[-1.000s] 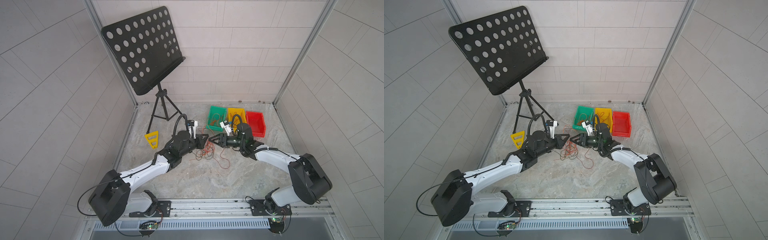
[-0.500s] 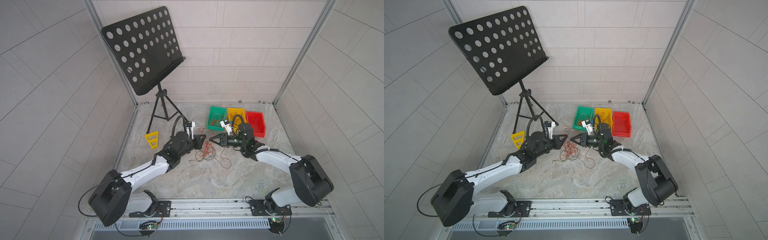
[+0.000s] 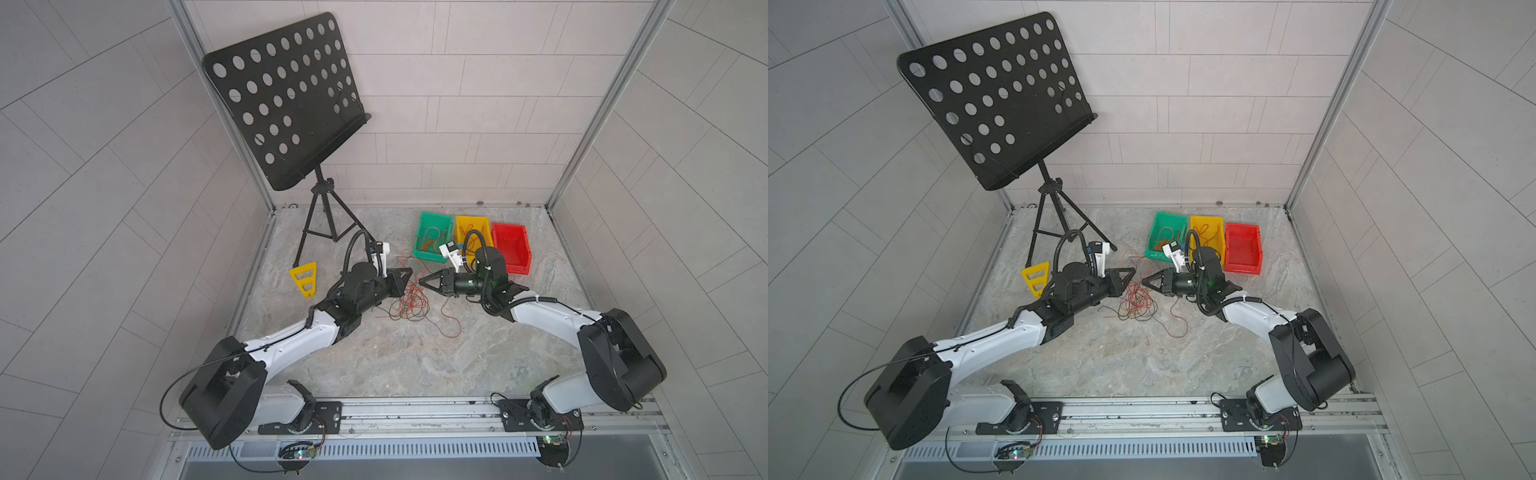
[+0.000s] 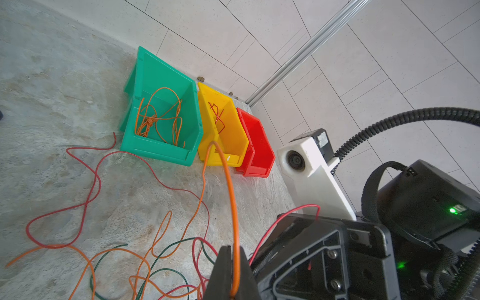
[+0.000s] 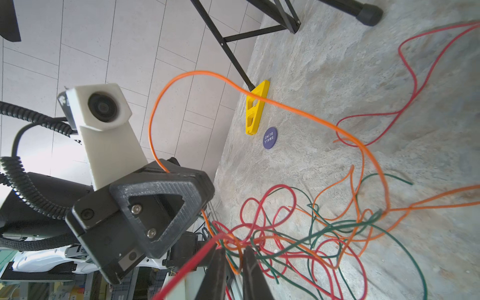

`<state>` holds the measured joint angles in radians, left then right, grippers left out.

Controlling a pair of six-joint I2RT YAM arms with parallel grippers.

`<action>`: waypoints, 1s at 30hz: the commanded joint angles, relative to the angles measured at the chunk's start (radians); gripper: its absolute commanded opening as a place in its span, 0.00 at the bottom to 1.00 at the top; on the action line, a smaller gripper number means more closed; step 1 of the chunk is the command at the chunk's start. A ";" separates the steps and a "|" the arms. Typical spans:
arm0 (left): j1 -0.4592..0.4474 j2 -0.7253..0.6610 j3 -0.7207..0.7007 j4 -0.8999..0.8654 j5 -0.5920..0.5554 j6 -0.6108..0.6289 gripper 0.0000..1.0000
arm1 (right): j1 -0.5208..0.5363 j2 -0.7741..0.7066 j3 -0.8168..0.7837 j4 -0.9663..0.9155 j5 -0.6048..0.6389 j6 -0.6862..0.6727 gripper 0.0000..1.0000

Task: Untangle and sort cables by color
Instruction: Untie the cable.

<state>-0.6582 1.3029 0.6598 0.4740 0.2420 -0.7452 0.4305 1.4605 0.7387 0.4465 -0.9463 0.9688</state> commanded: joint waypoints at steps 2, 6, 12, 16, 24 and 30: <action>0.005 0.010 0.000 0.041 0.007 -0.011 0.00 | 0.008 0.000 0.033 0.003 -0.011 -0.009 0.12; 0.005 0.012 -0.001 0.043 0.011 -0.011 0.00 | 0.008 -0.007 0.039 -0.038 -0.005 -0.036 0.09; 0.005 0.009 -0.003 0.048 0.018 -0.007 0.00 | 0.005 -0.026 0.046 -0.107 0.021 -0.091 0.00; 0.028 -0.022 -0.022 0.039 0.024 -0.005 0.15 | -0.014 -0.090 0.083 -0.298 0.077 -0.233 0.00; 0.095 -0.188 -0.023 -0.141 0.029 0.107 0.46 | -0.057 -0.193 0.207 -0.622 0.142 -0.514 0.00; 0.081 -0.201 0.070 -0.224 0.176 0.199 0.37 | -0.058 -0.234 0.274 -0.681 0.114 -0.580 0.00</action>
<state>-0.5659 1.0943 0.6830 0.2916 0.3279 -0.6144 0.3729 1.2510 0.9882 -0.1650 -0.8257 0.4706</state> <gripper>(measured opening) 0.384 0.054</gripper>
